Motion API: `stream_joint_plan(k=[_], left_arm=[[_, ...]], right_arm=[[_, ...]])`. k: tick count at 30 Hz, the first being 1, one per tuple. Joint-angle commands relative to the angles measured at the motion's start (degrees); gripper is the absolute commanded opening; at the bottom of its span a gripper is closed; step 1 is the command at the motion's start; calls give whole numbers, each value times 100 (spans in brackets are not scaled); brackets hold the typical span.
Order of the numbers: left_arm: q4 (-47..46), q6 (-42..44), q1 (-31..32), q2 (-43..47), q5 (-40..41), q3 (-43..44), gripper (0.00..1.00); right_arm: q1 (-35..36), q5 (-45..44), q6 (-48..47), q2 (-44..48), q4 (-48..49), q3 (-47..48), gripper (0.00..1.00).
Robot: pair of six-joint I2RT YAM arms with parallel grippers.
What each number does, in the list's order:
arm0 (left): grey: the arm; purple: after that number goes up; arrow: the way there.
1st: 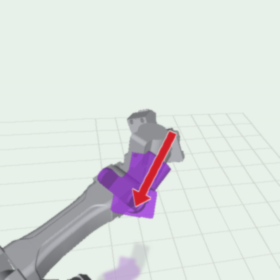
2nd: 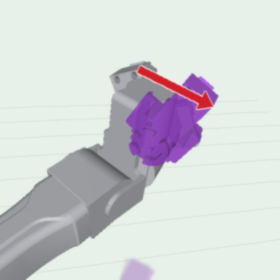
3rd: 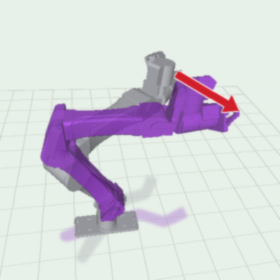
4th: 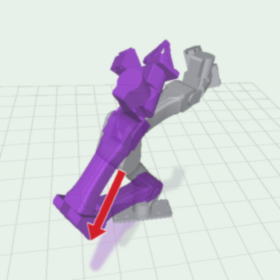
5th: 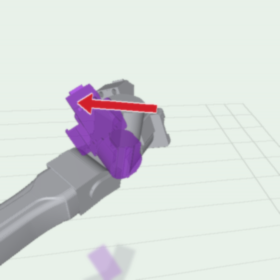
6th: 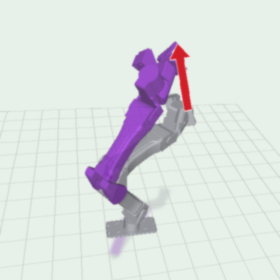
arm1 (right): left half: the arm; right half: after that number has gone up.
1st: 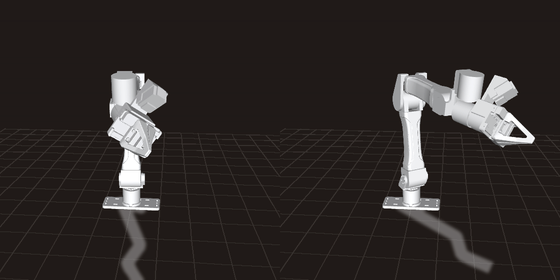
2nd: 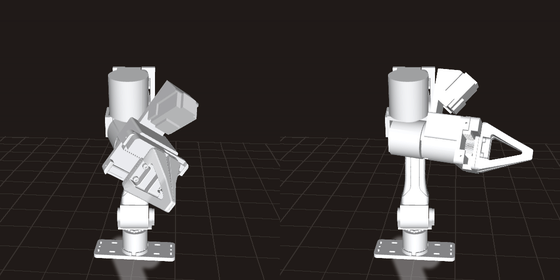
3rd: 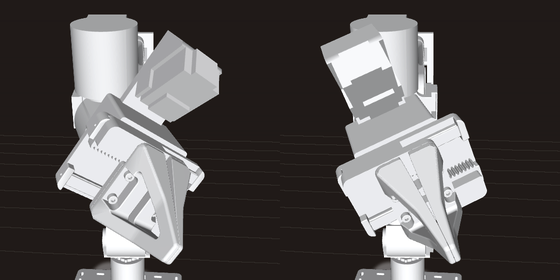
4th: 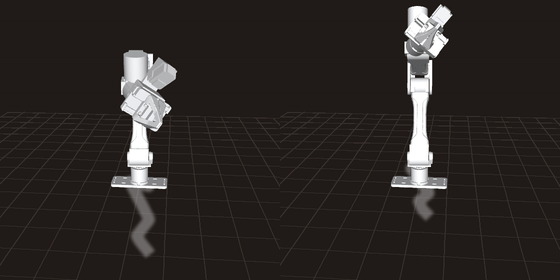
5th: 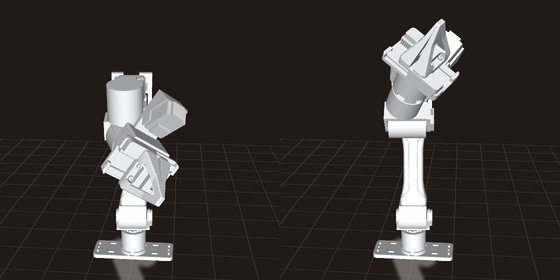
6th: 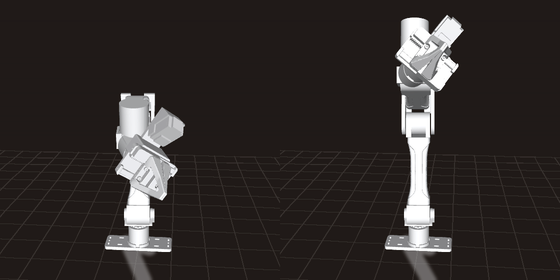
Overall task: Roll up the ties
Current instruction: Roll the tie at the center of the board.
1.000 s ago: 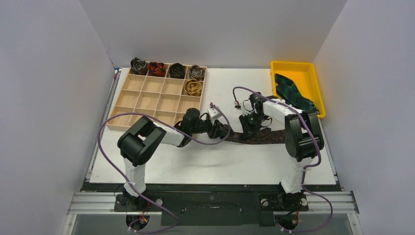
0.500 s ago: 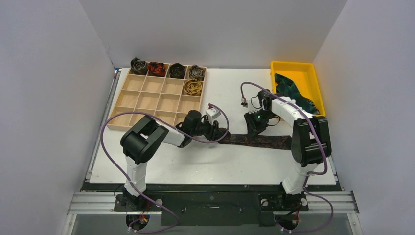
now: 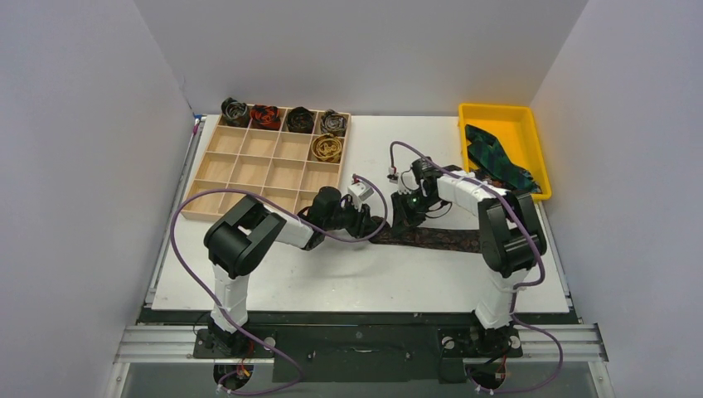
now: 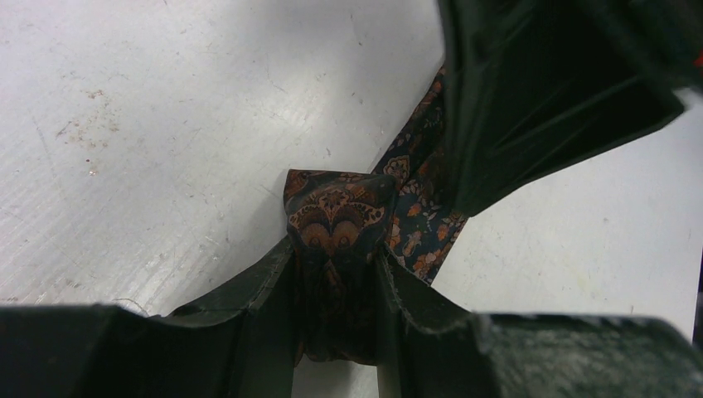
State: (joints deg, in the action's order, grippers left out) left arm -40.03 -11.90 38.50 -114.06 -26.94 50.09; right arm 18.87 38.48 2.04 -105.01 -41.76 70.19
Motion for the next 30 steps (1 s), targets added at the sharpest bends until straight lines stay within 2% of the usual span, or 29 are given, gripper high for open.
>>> stream_joint_plan(k=[1, 6, 10, 13, 16, 18, 21, 26, 30], left_arm=[[327, -131, -47, -120, 183, 101, 1], [-127, -477, -118, -45, -143, 68, 1], [-1194, -720, -176, 187, -854, -212, 1], [-1595, -481, -168, 351, -1419, -199, 1], [-1491, 36, -161, 380, -1807, -79, 1], [-1244, 484, -155, 370, -2047, -36, 2], [-139, 1243, -142, 324, -2302, 91, 2], [1834, 2678, -163, 113, -2148, 313, 2], [2790, 3353, -144, 54, -1950, 405, 3]], right_arm=[[41, -316, 244, -607, 445, -168, 1], [-25, -1187, 131, -938, 429, -179, 0], [-50, -1475, 55, -972, 332, -202, 0], [-50, -1568, -70, -996, 216, -219, 0], [-54, -1598, -138, -1013, 156, -244, 0], [-59, -1606, -158, -1037, 116, -224, 0], [-78, -1624, -160, -1073, 89, -185, 0], [-118, -1640, -160, -1190, 39, -130, 0], [-131, -1630, -235, -1163, 19, -162, 0]])
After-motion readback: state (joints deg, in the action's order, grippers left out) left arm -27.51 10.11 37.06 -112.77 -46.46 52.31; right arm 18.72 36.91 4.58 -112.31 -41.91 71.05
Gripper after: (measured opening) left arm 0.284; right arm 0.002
